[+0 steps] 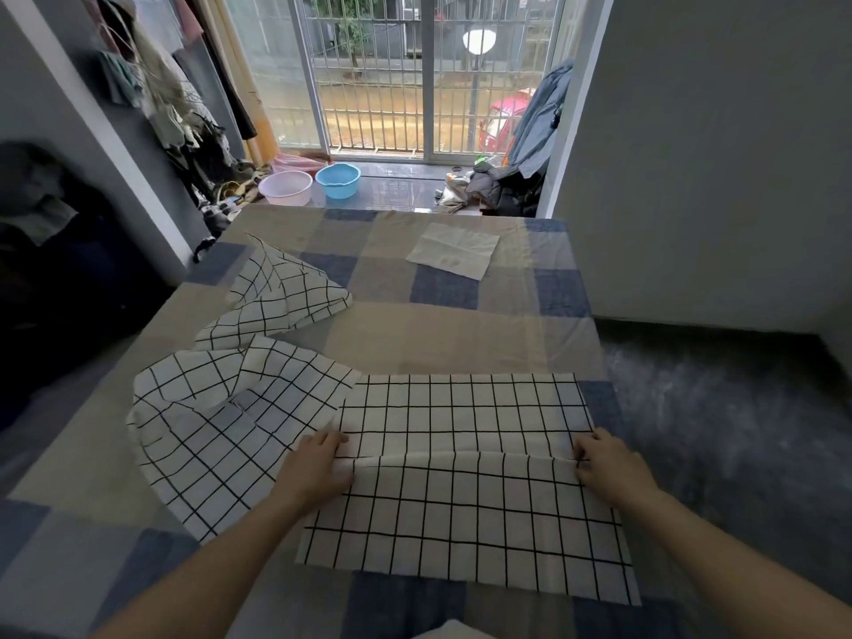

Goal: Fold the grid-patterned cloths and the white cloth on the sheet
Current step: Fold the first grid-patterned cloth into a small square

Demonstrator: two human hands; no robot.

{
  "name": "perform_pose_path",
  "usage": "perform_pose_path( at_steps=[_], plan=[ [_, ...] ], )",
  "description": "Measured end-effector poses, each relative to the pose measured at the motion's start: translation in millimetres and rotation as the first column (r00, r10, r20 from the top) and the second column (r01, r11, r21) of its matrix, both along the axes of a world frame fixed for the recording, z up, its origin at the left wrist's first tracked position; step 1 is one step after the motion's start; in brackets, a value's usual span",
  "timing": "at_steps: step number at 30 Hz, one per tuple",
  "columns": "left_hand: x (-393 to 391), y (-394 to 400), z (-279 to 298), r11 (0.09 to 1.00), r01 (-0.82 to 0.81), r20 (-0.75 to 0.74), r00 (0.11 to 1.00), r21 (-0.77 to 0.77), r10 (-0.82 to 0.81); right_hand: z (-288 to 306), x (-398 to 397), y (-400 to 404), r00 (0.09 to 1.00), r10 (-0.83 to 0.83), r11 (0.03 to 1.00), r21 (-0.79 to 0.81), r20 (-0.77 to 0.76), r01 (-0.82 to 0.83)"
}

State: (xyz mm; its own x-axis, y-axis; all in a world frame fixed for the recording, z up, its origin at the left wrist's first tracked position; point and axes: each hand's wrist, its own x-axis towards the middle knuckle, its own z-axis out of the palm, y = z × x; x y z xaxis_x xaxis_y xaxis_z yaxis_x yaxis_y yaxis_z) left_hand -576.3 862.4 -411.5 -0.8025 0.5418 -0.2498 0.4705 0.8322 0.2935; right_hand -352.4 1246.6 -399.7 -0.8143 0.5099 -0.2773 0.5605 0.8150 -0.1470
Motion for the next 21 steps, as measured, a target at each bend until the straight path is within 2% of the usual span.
perform_pose_path(
  at_steps=[4, 9, 16, 21],
  plan=[
    [-2.1, 6.3, -0.4, 0.998, -0.044, 0.000, 0.999, 0.034, 0.044, -0.4, -0.8, -1.1, 1.000, -0.012, 1.000, 0.011, -0.004, 0.012],
    [-6.5, 9.8, 8.3, 0.994, 0.049, -0.113, 0.992, -0.098, -0.060, 0.2, 1.1, -1.2, 0.999, -0.004, 1.000, 0.017, -0.038, 0.004],
    [-5.7, 7.3, 20.2, 0.998, 0.054, -0.113, 0.992, 0.027, -0.051, -1.7, 2.9, 3.3, 0.998, -0.025, 1.000, -0.014, -0.060, 0.024],
    [-1.9, 7.3, 26.3, 0.994, 0.049, -0.075, 0.996, 0.093, -0.042, 2.9, 3.0, 4.0, 0.995, 0.037, 0.999, 0.014, -0.097, -0.036]
  ],
)
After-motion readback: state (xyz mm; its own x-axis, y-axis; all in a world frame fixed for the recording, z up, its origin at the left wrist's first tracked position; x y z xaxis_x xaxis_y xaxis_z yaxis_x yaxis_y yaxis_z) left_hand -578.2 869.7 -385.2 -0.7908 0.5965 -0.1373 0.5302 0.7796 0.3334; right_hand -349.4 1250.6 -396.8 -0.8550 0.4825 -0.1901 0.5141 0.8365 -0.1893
